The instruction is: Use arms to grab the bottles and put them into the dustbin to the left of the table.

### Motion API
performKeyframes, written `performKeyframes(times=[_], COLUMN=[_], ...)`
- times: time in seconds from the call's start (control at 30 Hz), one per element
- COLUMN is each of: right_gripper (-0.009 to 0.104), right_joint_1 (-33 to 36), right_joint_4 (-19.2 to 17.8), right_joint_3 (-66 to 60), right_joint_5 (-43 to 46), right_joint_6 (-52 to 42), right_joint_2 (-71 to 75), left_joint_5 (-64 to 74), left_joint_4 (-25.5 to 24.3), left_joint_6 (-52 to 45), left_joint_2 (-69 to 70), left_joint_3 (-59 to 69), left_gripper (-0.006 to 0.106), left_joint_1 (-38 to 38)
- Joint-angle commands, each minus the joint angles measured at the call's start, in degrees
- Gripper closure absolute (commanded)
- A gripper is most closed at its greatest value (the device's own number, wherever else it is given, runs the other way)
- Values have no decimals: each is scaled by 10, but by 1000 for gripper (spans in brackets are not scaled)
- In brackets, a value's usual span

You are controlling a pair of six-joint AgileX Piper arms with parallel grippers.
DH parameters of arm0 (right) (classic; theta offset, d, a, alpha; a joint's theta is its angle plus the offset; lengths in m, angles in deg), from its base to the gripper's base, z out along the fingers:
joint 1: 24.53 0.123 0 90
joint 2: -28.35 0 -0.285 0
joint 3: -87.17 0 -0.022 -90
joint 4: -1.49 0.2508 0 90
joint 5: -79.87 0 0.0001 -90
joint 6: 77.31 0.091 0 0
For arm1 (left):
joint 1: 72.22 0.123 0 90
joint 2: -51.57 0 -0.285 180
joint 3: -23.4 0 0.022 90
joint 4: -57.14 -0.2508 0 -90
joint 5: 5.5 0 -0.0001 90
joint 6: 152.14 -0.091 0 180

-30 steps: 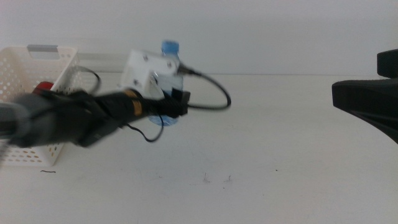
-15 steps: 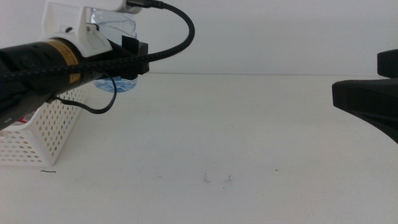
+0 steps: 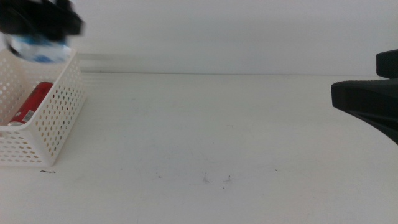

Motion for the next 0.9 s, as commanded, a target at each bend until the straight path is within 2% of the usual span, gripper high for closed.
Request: performKeyframes(times=[0.0, 0.17, 0.33, 0.67, 0.77, 0.87], right_gripper=[4, 4, 4, 4, 4, 4], right_joint_1=[2, 2, 2, 2, 2, 2], right_joint_4=[0, 0, 0, 0, 0, 0], right_joint_3=[2, 2, 2, 2, 2, 2], right_joint_5=[2, 2, 2, 2, 2, 2], right_joint_6=[-4, -4, -4, -4, -4, -4], right_joint_2=[2, 2, 2, 2, 2, 2], left_joint_5=[70, 213, 239, 206, 189, 183], left_joint_4=[23, 13, 21, 39, 65, 75], left_joint_6=[-37, -83, -96, -141, -150, -151], left_joint_2=[-20, -108, -203, -350, -372, -391], left_joint_3=[-61, -165, -210, -220, -220, -220], left_gripper=[102, 102, 102, 101, 92, 70], left_joint_1=[51, 148, 220, 243, 242, 242])
